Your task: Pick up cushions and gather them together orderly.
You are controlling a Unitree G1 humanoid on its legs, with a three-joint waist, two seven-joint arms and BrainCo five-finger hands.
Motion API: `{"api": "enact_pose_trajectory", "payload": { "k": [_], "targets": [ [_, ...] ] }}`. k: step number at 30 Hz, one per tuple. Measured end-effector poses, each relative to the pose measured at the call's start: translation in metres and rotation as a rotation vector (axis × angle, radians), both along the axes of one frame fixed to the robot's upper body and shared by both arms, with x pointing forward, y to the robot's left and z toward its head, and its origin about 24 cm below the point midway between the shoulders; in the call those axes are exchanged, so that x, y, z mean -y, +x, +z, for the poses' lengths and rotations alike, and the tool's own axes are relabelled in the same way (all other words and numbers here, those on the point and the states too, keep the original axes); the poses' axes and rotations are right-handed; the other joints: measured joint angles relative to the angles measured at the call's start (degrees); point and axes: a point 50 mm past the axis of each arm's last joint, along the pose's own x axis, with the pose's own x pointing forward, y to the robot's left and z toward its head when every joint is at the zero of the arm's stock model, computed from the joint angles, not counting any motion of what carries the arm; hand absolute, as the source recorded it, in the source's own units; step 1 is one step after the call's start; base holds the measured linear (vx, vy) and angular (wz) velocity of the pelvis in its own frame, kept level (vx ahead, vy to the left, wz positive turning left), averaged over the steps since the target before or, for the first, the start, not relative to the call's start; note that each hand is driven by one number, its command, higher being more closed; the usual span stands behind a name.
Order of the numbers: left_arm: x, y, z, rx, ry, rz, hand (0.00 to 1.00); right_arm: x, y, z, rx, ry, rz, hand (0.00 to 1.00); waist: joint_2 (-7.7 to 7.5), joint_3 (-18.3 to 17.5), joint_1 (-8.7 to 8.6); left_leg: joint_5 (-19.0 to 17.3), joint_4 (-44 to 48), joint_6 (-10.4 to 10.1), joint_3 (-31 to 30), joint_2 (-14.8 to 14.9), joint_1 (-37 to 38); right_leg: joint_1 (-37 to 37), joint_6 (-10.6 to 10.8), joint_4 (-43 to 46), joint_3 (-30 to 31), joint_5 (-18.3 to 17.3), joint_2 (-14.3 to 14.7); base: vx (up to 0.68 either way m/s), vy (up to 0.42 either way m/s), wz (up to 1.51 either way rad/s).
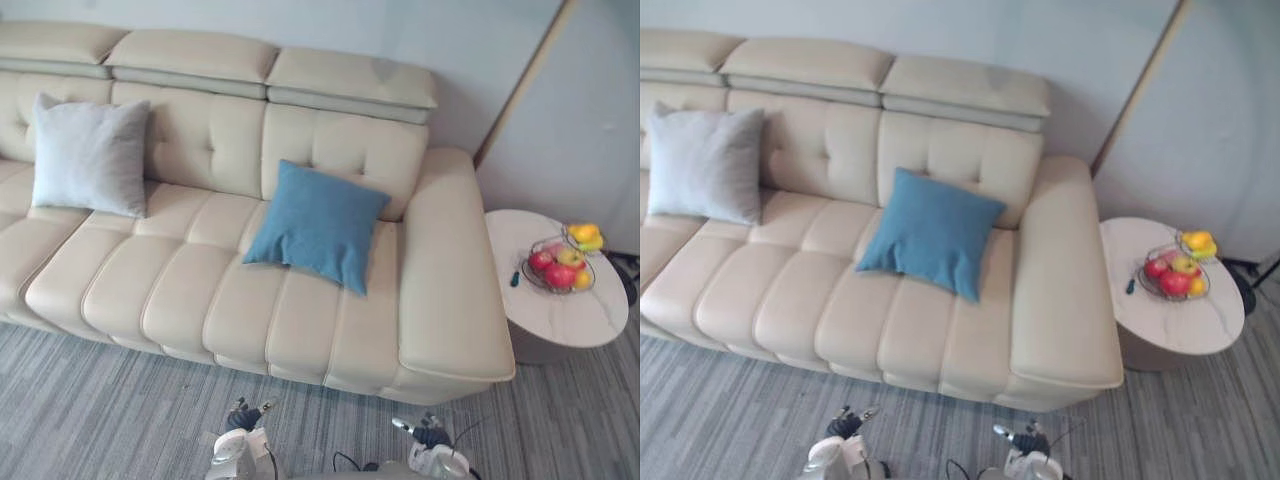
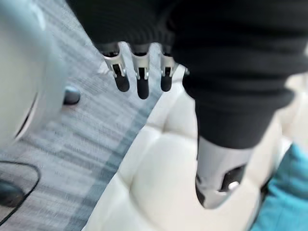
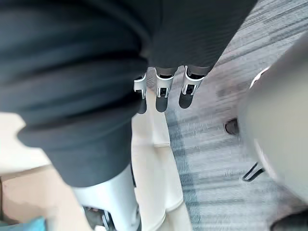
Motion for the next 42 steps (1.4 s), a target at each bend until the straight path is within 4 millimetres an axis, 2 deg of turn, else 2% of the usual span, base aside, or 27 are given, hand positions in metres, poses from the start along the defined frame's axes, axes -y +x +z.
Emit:
{"api": "enact_pose_trajectory", "payload": {
  "k": [4, 5, 9, 14, 15, 26, 30, 32, 34, 37, 39, 42],
  "targets": [
    [-0.003, -0.013, -0.004, -0.043, 0.009, -0.005, 0.0, 0.005, -0.006, -0.002, -0.023, -0.001, -0.036, 0.0, 0.79, -1.82, -0.09, 2.87, -5.52, 0.62, 0.69, -2.14, 2.76, 0.72, 0.35, -2.42, 1.06, 1.53, -0.84, -0.01, 0.075, -0.1],
    [-0.004, -0.015, -0.005, -0.054, 0.01, -0.011, 0.0, 0.007, -0.007, -0.002, -0.025, -0.003, -0.047, 0.0, 0.58, -2.24, -0.13, 4.02, -7.5, 0.57, 0.74, -2.53, 3.6, 0.8, 0.25, -3.04, 1.09, 1.83, -0.74, -0.01, 0.011, -0.04],
    [-0.003, -0.019, -0.007, -0.076, 0.013, -0.031, 0.0, 0.016, -0.011, -0.004, -0.054, -0.031, -0.035, 0.0, 1.21, -2.23, -0.15, 7.04, -12.96, 0.1, 0.61, -2.43, 6.36, 1.1, -0.02, -3.49, 1.23, 2.18, 0.43, 0.0, -0.032, -0.02],
    [-0.004, -0.023, -0.009, -0.1, 0.01, -0.057, 0.0, 0.025, -0.022, -0.007, -0.106, -0.041, -0.036, 0.0, 1.07, -2.01, -0.38, 7.77, -15.21, -0.28, 0.18, -2.08, 8.63, 2.71, -0.24, -4.38, 1.17, 2.19, 1.2, 0.01, -0.039, -0.02],
    [-0.016, -0.033, -0.012, -0.15, 0.038, -0.078, 0.0, 0.024, -0.024, -0.008, -0.128, -0.054, 0.013, 0.0, 0.76, 0.28, -0.8, 8.01, -18.24, -0.15, -0.18, -2.68, 11.35, 4.43, -0.98, -6.01, 1.92, 2.17, 1.33, 0.0, 0.0, 0.0],
    [-0.016, -0.033, -0.013, -0.149, 0.019, -0.085, 0.0, 0.023, -0.026, -0.009, -0.134, -0.03, 0.008, 0.0, 0.79, 0.29, -0.84, 8.01, -18.64, -0.16, 0.16, -2.61, 11.34, 4.18, -0.95, -6.04, 1.78, 2.18, 1.32, 0.0, 0.0, -0.01],
    [-0.015, -0.031, -0.012, -0.142, -0.005, -0.078, 0.0, 0.023, -0.024, -0.009, -0.118, 0.02, -0.043, 0.0, 1.0, 1.37, -1.49, 7.97, -17.92, -0.26, 2.6, -2.15, 11.34, 3.93, -0.87, -5.77, 2.02, 2.16, 1.25, 0.0, -0.008, -0.1],
    [-0.016, -0.026, -0.011, -0.13, -0.011, -0.085, 0.0, 0.023, -0.019, -0.008, -0.098, 0.04, -0.071, 0.0, 0.93, 3.14, -2.23, 7.01, -14.14, -0.49, 4.24, -1.35, 10.33, 3.68, -0.87, -4.91, 2.54, 2.16, 1.14, -0.05, -0.036, -0.27],
    [-0.016, -0.02, -0.009, -0.113, -0.021, -0.087, 0.0, 0.024, -0.018, -0.007, -0.086, 0.045, -0.085, 0.0, 1.2, 3.8, -2.35, 4.51, -7.75, -0.53, 4.45, -0.44, 7.95, 2.31, -0.75, -3.93, 4.96, 2.08, 1.68, -0.07, -0.044, -0.59],
    [-0.014, -0.018, -0.009, -0.104, -0.026, -0.087, 0.0, 0.023, -0.016, -0.006, -0.079, 0.047, -0.078, 0.0, 1.24, 3.84, -2.29, 3.42, -2.48, 0.14, 3.75, 0.45, 6.05, -1.78, -0.86, -1.51, 11.82, 2.22, 2.9, -0.06, -0.069, -1.11],
    [-0.007, -0.017, -0.01, -0.099, -0.046, -0.08, 0.0, 0.029, -0.013, -0.004, -0.066, 0.028, -0.068, 0.0, 2.67, 3.36, -2.54, 0.09, -2.0, -0.52, 4.68, 2.44, 5.97, -5.24, -0.92, -1.4, 16.74, 3.43, 5.92, -0.07, -0.004, -1.26],
    [-0.008, -0.013, -0.008, -0.083, -0.054, -0.052, 0.0, 0.025, -0.005, -0.002, -0.044, 0.025, -0.033, 0.0, 2.61, 3.38, -2.76, -3.28, -1.99, -1.64, 9.27, 4.34, 6.51, -8.87, -1.36, -1.95, 22.95, 5.84, 9.48, -0.07, 0.033, -1.45]
  ]
}}
